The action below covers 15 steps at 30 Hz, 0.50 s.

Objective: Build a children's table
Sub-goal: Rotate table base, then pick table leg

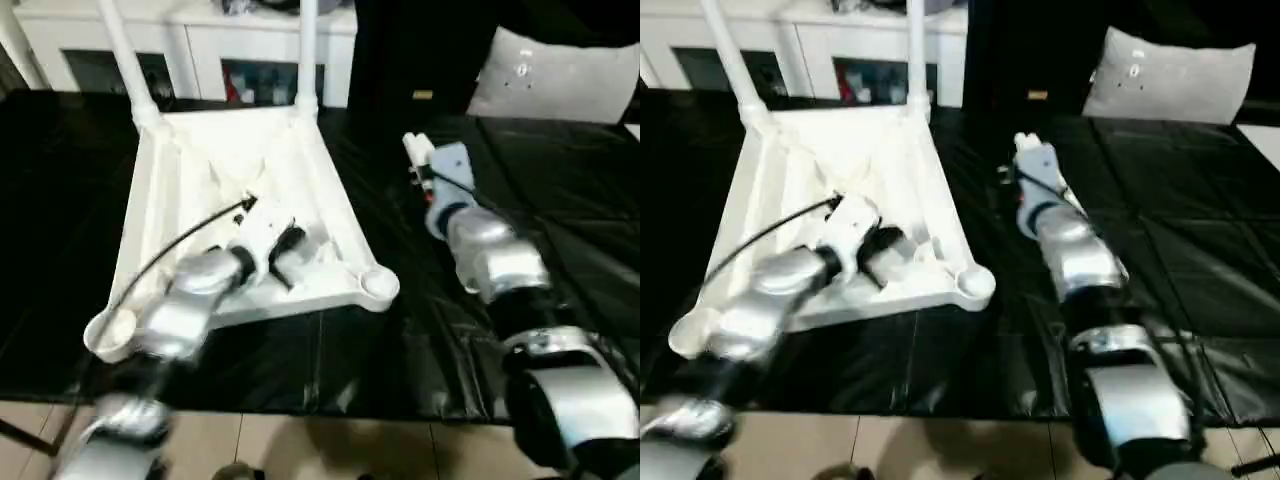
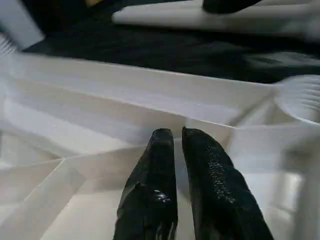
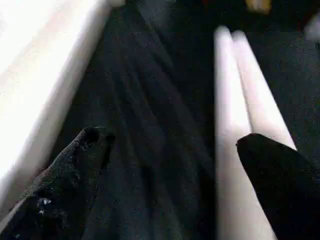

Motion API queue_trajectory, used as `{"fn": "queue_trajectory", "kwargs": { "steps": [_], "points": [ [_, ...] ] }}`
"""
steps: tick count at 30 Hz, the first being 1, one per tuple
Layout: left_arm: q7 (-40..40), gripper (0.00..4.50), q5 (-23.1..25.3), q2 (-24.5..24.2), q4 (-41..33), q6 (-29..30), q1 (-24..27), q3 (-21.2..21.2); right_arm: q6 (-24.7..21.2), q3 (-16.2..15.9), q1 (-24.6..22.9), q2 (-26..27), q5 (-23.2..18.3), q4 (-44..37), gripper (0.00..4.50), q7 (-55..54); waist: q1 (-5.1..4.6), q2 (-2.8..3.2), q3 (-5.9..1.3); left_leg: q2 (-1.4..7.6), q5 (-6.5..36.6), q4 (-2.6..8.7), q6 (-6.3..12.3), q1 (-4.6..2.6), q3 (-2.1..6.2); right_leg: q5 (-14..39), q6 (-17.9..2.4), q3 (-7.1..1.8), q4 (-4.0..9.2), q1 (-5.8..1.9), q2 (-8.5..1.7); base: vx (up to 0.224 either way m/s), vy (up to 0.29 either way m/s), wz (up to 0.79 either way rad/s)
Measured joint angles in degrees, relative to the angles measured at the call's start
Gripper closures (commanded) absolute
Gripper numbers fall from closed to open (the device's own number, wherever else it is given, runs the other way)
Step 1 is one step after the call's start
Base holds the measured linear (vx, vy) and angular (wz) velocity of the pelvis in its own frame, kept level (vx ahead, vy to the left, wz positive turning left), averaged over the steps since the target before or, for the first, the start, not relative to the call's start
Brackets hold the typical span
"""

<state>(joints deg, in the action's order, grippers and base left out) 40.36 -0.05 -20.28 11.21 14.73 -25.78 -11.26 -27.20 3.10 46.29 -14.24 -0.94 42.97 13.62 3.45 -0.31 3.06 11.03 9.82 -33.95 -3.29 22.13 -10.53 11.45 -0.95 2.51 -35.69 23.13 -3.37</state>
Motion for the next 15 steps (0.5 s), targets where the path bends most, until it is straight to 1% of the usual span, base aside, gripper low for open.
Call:
{"fn": "queue_trajectory", "kwargs": {
  "steps": [2,3,4,6,8,11,13,15],
  "points": [
    [2.76,3.61,-0.43,-1.56,-2.65,0.84,0.8,-0.76,-2.47,0.4,0.24,-0.55,-0.21,0.57,0.0,-0.05,-0.07,0.0,0.0,0.0,-0.01,0.0,-0.02,-0.02,-0.01,0.0,0.0,-0.02,-0.02,0.0,0.0,0.0,0.0,0.0],
    [4.76,3.43,-1.05,-2.25,-4.46,1.67,1.24,-1.29,-4.67,0.79,0.73,-0.7,-0.7,1.2,0.0,-0.03,-0.11,0.0,0.0,0.0,-0.02,0.0,-0.03,-0.03,-0.01,0.0,0.0,-0.02,-0.03,0.0,0.0,0.0,0.0,0.0],
    [6.21,3.43,-1.67,-2.62,-6.01,2.48,1.43,-1.82,-6.08,0.94,1.09,-0.86,-0.74,1.7,0.0,-0.05,-0.12,0.0,0.0,0.0,-0.03,0.0,-0.05,-0.03,-0.01,0.0,0.01,-0.02,-0.04,0.0,0.0,0.0,0.0,0.0],
    [9.28,3.21,-2.75,-3.74,-9.64,4.25,1.7,-3.24,-8.61,1.08,1.99,-1.3,-0.73,2.89,0.0,-0.62,-0.11,0.0,0.0,0.0,-0.03,0.0,-0.06,-0.03,-0.01,0.01,0.01,-0.02,-0.06,0.01,0.0,0.0,0.0,0.0],
    [10.38,3.11,-3.04,-4.19,-11.36,5.39,1.75,-3.51,-10.48,1.2,2.99,-1.72,-0.71,3.44,0.0,-0.88,-0.17,0.0,0.01,0.0,-0.07,0.01,-0.11,-0.03,-0.01,0.01,0.02,-0.02,-0.09,0.03,0.0,0.0,0.0,0.0],
    [10.69,2.74,-3.67,-4.65,-12.82,6.87,2.02,-3.87,-12.78,1.2,4.6,-2.88,-0.63,4.59,0.0,-0.68,-0.24,0.0,0.01,0.0,-0.08,0.01,-0.14,-0.04,-0.01,0.01,0.02,-0.02,-0.1,0.03,0.0,0.0,0.0,0.0],
    [10.74,2.69,-3.71,-5.11,-13.56,7.61,2.41,-4.1,-14.06,1.19,5.01,-3.12,-0.66,5.04,0.0,-0.33,-0.28,-0.01,0.01,0.0,-0.09,0.01,-0.15,-0.04,-0.02,0.02,0.03,-0.02,-0.11,0.02,0.0,0.0,0.0,0.0],
    [11.26,2.51,-3.68,-5.44,-14.35,8.32,2.68,-4.85,-15.93,1.19,5.39,-3.21,-0.84,6.41,0.0,0.87,-0.29,-0.03,0.02,0.0,-0.09,0.01,-0.15,-0.04,-0.01,0.02,0.03,-0.02,-0.12,0.02,0.0,0.0,0.0,0.0]
  ]
}}
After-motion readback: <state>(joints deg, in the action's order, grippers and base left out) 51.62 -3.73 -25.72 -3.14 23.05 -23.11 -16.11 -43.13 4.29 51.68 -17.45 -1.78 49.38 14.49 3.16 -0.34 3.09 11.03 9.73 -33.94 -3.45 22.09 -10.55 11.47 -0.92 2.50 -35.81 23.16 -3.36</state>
